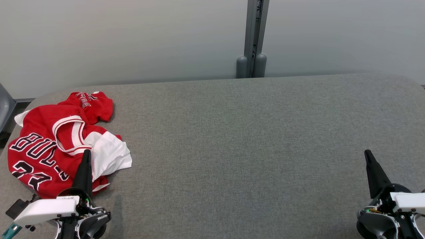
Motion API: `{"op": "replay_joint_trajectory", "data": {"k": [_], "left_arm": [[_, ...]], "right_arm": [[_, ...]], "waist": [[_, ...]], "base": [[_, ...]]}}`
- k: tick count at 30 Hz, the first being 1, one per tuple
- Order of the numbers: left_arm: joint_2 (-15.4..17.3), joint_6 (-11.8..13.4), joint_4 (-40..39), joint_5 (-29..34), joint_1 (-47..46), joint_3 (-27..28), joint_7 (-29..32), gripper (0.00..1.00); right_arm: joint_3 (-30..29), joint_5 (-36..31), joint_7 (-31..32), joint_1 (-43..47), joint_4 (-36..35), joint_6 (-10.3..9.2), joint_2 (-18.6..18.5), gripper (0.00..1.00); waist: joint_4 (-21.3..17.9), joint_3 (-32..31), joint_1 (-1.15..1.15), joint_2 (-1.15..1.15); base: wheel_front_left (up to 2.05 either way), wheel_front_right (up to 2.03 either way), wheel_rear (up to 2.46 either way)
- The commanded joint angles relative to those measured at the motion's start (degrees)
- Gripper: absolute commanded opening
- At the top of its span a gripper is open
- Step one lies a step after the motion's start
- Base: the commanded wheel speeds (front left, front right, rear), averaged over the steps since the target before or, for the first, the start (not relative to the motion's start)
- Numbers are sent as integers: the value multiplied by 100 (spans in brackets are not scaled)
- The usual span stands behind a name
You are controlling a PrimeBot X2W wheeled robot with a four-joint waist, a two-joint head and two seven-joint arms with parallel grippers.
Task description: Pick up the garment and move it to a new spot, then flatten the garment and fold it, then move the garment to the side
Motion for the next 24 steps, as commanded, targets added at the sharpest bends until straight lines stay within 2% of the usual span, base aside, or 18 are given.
{"op": "replay_joint_trajectory", "data": {"k": [1,24], "left_arm": [[15,-14,2,9,-82,12,11,0],[15,-14,2,9,-82,12,11,0]], "right_arm": [[0,-16,9,-63,11,5,-19,0],[0,-16,9,-63,11,5,-19,0]], "waist": [[0,0,0,0],[0,0,0,0]], "base": [[0,0,0],[0,0,0]]}}
